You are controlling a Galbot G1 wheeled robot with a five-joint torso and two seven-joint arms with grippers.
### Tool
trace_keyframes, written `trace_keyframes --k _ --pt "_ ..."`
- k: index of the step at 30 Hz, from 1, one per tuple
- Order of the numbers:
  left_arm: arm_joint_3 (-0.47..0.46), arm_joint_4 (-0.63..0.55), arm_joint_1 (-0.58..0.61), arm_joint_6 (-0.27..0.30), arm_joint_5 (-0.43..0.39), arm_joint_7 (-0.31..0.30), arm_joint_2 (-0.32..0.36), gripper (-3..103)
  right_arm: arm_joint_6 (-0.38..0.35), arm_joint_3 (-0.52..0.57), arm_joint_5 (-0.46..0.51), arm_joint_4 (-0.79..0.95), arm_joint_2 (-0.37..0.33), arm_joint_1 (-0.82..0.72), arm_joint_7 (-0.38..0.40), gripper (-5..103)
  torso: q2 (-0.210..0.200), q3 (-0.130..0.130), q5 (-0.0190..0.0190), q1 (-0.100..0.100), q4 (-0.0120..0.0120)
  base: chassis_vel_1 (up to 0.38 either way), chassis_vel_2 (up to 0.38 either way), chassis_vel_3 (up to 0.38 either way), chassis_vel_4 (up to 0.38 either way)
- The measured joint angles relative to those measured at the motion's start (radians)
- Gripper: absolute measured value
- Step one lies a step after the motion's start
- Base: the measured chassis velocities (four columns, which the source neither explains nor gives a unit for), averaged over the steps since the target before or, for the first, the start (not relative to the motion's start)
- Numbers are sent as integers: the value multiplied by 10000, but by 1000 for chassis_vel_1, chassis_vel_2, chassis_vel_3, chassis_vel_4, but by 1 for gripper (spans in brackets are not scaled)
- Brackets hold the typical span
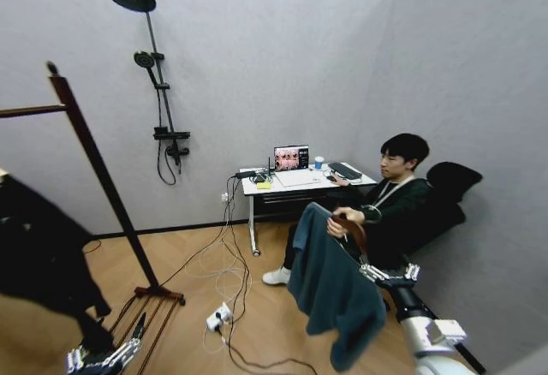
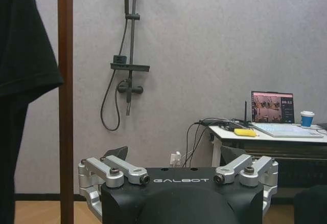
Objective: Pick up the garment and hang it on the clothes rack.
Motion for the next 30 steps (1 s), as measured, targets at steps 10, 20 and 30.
trace_keyframes --k 10,20,30 --pt "-1 0 -1 0 -1 0 0 100 1063 -232 -1283 102 195 -250 -775 100 17 -13 -9 -37 -8 -4 17 -3 -1" --pt "-1 0 -1 0 0 1 0 100 1206 -134 -1332 -271 182 -29 -533 98 6 -6 -7 -16 -7 24 -24 -21 18" --pt "-1 0 -1 0 0 0 0 100 1687 -180 -1362 -595 254 56 -710 60 8 -7 -7 -20 -8 0 0 0 0"
